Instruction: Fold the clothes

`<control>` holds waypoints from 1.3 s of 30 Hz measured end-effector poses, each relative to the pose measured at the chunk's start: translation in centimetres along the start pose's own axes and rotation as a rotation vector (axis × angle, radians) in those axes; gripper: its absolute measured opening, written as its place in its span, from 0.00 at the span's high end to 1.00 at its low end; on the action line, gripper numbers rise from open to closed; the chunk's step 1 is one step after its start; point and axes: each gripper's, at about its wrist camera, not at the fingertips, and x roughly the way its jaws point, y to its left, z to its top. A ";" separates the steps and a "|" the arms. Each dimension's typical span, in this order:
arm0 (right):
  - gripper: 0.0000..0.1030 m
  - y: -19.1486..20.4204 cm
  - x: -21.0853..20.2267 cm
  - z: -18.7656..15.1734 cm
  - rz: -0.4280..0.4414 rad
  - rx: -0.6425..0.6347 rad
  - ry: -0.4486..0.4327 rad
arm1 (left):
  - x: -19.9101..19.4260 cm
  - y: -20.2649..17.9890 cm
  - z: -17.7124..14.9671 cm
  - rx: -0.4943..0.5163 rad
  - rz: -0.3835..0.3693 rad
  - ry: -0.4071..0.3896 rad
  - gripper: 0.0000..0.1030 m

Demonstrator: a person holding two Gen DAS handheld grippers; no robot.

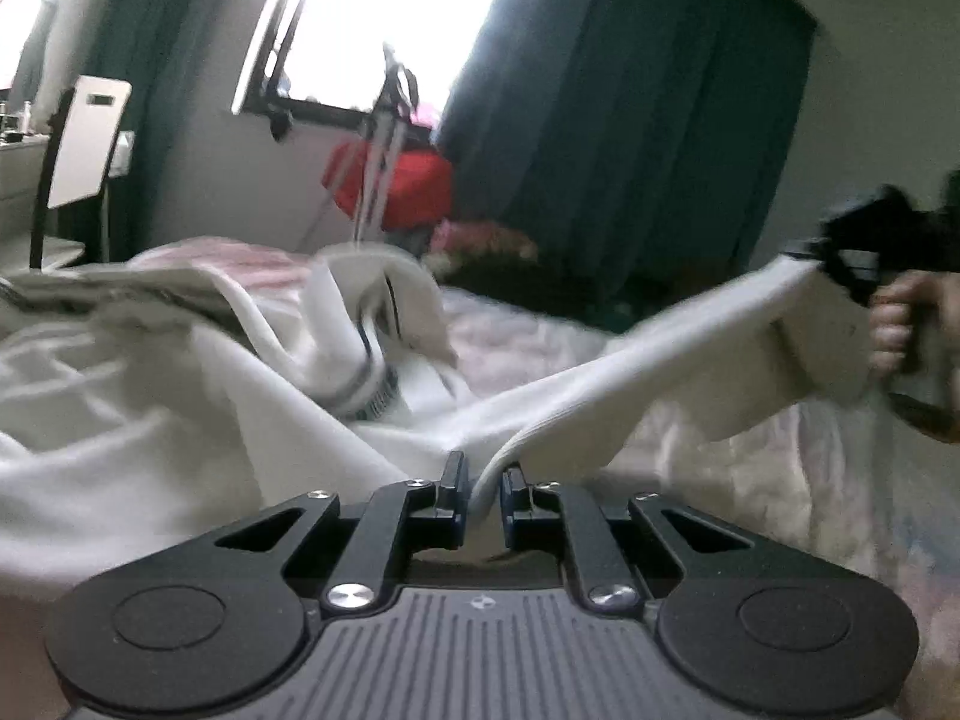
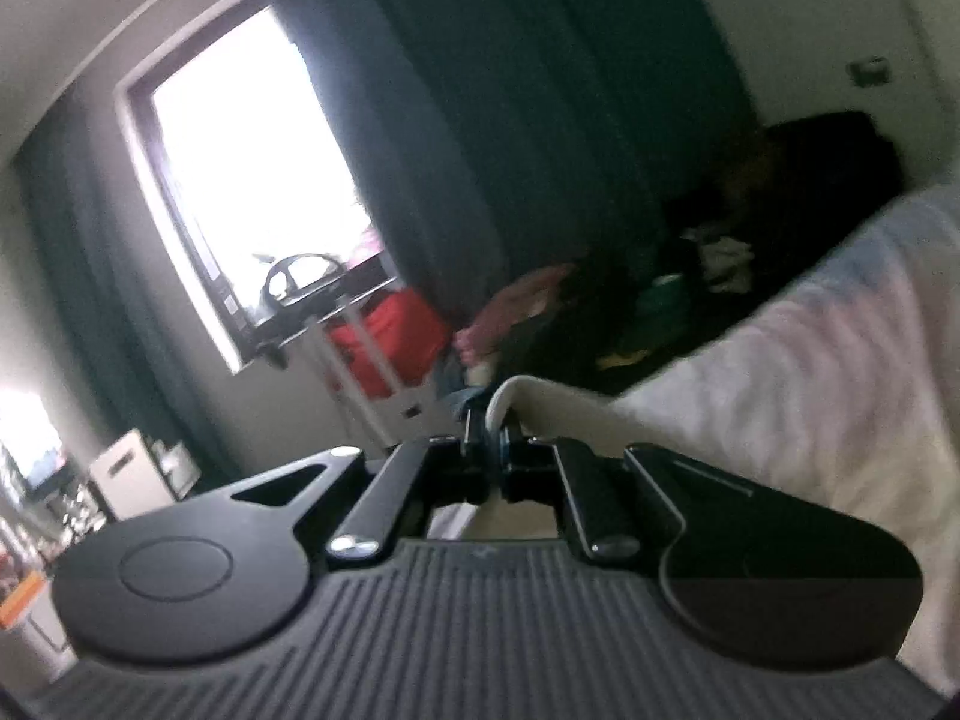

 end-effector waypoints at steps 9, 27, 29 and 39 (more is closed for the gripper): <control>0.91 -14.6 -7.1 -7.1 -0.064 0.411 0.276 | 2.1 0.5 -1.2 -0.012 0.072 0.122 0.91; 0.32 -23.2 -4.1 -13.2 -0.179 0.931 0.359 | 1.2 0.4 -1.8 -0.059 0.160 0.130 0.91; 0.36 -24.5 -4.0 -13.3 -0.222 0.943 0.312 | 1.3 0.5 -1.8 -0.068 0.159 0.139 0.91; 0.91 -27.3 -4.2 -11.5 -0.201 0.851 0.208 | 1.5 0.3 -1.9 -0.078 0.151 0.135 0.89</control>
